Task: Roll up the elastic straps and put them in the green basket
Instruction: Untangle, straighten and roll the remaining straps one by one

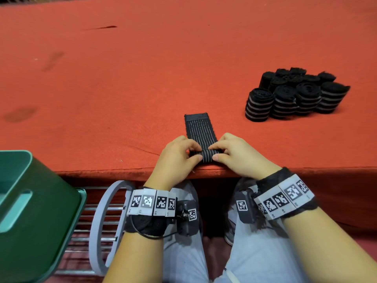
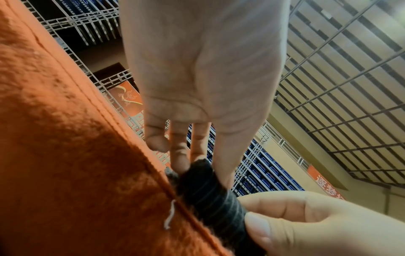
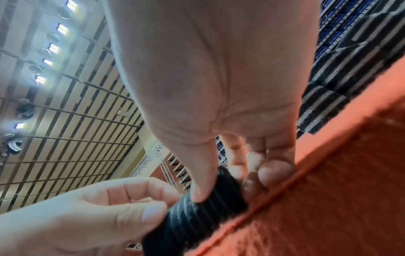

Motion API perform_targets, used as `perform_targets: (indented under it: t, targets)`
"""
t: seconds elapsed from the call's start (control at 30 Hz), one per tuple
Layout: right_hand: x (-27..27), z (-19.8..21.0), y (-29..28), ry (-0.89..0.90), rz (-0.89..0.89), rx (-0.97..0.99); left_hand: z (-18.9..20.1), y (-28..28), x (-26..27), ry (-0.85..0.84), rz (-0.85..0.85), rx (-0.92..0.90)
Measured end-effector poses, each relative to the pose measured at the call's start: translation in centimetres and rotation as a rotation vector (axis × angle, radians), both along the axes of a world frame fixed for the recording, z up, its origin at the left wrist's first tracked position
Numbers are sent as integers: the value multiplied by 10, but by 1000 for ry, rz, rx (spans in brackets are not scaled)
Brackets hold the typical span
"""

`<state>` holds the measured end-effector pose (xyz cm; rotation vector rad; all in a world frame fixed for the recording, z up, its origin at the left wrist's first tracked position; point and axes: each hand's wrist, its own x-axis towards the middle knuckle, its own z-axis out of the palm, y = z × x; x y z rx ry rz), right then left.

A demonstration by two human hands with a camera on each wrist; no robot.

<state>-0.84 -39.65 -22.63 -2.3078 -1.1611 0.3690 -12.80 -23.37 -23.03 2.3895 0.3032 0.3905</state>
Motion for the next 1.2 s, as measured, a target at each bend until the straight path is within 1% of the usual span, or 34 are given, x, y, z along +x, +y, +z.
perform_targets:
  t: [0.1, 0.2, 0.43, 0.5, 0.67, 0.8, 0.87, 0.97, 1.03, 1.13, 1.2]
  targets:
    - [-1, -1, 2, -15, -24, 27, 1, 1, 0, 65, 14, 30]
    - [-3, 0, 4, -18, -50, 69, 2, 2, 1, 88, 36, 79]
    - [0, -2, 5, -82, -19, 44, 3, 5, 9, 174, 49, 83]
    - [3, -2, 8, -107, -20, 43, 3, 3, 12, 175, 47, 106]
    - [10, 0, 16, -117, -19, -8, -2, 0, 11, 110, 47, 138]
    - [8, 2, 19, -117, -6, -51, -3, -1, 15, 87, 82, 147]
    - [6, 2, 18, -130, 2, -54, -2, 0, 17, 101, 78, 141]
    - [4, 3, 13, -139, -7, -12, 5, 2, 15, 175, 29, 132]
    - [3, 5, 8, -100, 21, 11, 12, 3, 11, 215, -7, 108]
    - [3, 9, -2, -28, 77, 7, 18, 3, 1, 242, -51, 3]
    - [3, 10, -7, -2, 90, -7, 19, 2, -2, 259, -84, -33]
